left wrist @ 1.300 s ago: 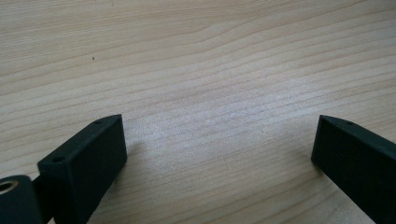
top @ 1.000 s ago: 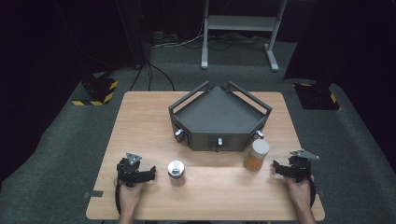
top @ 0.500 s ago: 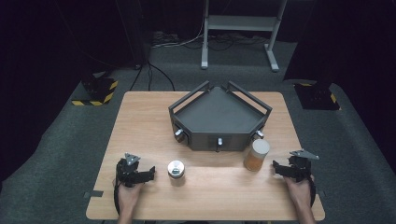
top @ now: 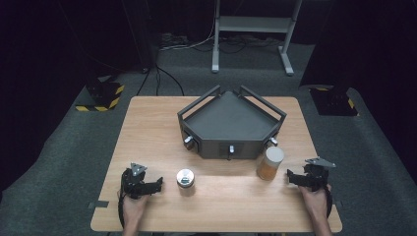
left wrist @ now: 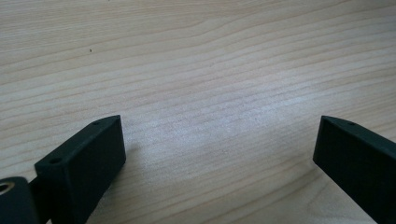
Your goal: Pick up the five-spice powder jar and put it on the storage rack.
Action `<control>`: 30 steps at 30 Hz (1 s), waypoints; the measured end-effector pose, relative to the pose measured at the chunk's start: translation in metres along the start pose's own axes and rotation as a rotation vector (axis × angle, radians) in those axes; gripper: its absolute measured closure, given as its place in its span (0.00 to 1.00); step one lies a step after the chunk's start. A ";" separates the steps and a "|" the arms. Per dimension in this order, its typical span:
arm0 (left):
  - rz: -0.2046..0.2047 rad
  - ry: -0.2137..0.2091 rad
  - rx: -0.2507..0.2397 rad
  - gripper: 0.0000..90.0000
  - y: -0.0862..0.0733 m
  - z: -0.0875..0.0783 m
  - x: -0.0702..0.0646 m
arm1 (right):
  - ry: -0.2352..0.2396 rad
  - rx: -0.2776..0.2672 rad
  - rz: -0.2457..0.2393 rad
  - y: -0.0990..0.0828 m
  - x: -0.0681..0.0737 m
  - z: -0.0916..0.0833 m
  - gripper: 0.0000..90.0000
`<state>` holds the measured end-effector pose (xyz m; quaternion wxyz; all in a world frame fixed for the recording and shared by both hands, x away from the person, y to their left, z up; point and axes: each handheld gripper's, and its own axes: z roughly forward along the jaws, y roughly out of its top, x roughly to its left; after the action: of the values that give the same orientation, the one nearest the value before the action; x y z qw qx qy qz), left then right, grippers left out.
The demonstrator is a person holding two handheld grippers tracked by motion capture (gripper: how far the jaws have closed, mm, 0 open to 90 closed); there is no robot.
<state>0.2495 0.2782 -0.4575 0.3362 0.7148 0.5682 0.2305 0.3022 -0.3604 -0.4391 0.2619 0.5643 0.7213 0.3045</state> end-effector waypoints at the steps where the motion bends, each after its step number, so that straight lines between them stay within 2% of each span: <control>1: 0.002 -0.004 0.001 0.02 0.000 -0.001 0.000 | 0.000 0.000 0.000 0.000 0.000 0.000 0.06; 9: 0.043 -0.049 0.005 0.02 -0.004 -0.011 -0.003 | 0.000 0.000 0.000 0.000 0.000 0.000 0.06; 18: 0.078 -0.097 0.008 0.02 -0.004 -0.015 -0.008 | 0.000 0.000 0.000 0.000 0.000 0.000 0.06; 30: 0.167 -0.166 0.006 0.03 -0.009 -0.023 -0.023 | -0.001 0.000 0.002 0.000 0.000 0.000 0.06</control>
<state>0.2212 0.2623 -0.4475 0.3596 0.7772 0.4777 0.1958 0.3020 -0.3601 -0.4392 0.2621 0.5650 0.7206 0.3046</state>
